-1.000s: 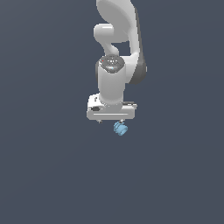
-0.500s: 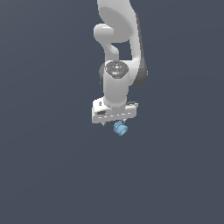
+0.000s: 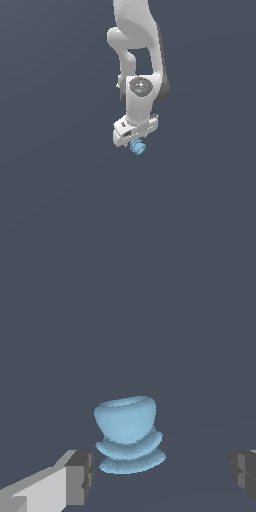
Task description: Pick up the object and move it to a goal position.
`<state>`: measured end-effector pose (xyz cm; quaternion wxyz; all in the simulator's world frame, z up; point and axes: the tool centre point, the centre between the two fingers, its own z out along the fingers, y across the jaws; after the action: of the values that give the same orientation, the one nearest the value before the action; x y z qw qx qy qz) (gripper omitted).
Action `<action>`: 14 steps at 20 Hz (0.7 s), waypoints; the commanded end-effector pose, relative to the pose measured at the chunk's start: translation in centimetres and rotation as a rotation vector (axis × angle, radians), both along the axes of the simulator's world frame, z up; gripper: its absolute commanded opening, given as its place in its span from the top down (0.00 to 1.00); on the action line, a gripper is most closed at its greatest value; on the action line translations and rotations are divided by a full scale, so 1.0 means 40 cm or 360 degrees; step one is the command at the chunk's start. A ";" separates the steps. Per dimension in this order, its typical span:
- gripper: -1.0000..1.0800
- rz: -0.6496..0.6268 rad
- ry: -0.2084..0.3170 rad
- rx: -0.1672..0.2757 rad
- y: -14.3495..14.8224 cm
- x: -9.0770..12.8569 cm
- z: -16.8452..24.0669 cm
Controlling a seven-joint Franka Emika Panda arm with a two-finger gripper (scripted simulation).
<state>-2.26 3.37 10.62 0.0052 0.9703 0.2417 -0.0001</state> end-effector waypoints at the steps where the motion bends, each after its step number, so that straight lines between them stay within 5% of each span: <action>1: 0.04 0.0092 0.0002 0.0005 0.013 -0.010 -0.015; 14: 0.04 0.0252 0.0006 0.0015 0.036 -0.029 -0.042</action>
<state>-3.41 4.82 8.97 0.0000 0.9482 0.3175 -0.0003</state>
